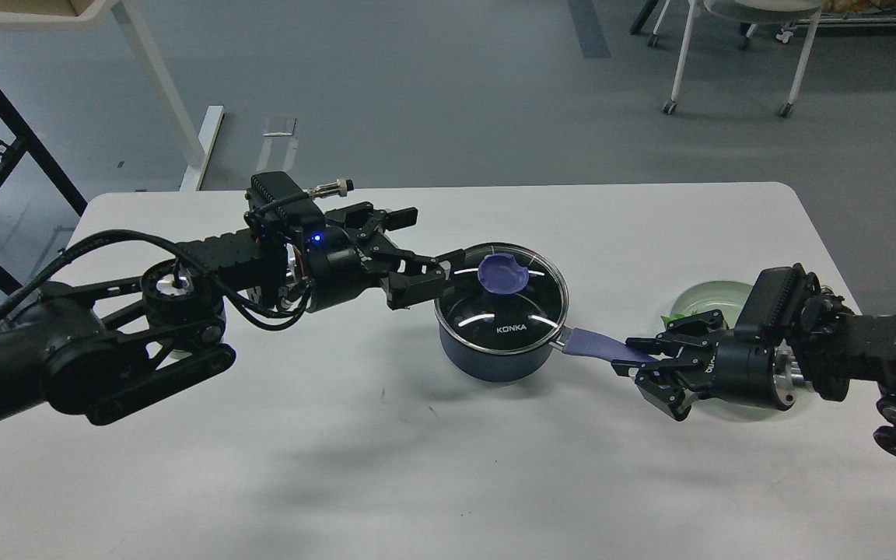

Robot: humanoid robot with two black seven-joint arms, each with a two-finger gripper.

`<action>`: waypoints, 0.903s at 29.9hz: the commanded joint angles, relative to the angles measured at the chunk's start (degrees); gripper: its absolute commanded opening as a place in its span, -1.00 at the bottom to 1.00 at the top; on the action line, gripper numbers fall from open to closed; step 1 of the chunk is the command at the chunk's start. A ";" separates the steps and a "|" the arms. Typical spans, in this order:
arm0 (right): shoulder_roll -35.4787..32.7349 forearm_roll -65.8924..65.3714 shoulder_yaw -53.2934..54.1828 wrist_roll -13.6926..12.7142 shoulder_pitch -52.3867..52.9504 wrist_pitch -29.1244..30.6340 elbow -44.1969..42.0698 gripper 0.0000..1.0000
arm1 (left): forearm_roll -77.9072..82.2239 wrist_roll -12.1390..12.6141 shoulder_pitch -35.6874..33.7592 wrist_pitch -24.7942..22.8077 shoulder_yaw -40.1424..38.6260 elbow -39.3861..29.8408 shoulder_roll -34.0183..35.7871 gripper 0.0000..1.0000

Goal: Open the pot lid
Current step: 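Extend the left gripper over the pot and grasp the blue lid knob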

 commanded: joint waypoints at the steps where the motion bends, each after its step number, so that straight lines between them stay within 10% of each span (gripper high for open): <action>1: 0.04 0.00 -0.02 0.04 -0.09 0.11 -0.01 -0.54 | 0.48 0.04 -1.42 0.07 0.73 0.30 -1.98 0.92; 27: 1.19 -0.18 -2.22 0.74 1.92 0.02 0.52 -0.55 | 1.89 -0.40 -3.97 2.18 8.11 8.22 -11.30 0.92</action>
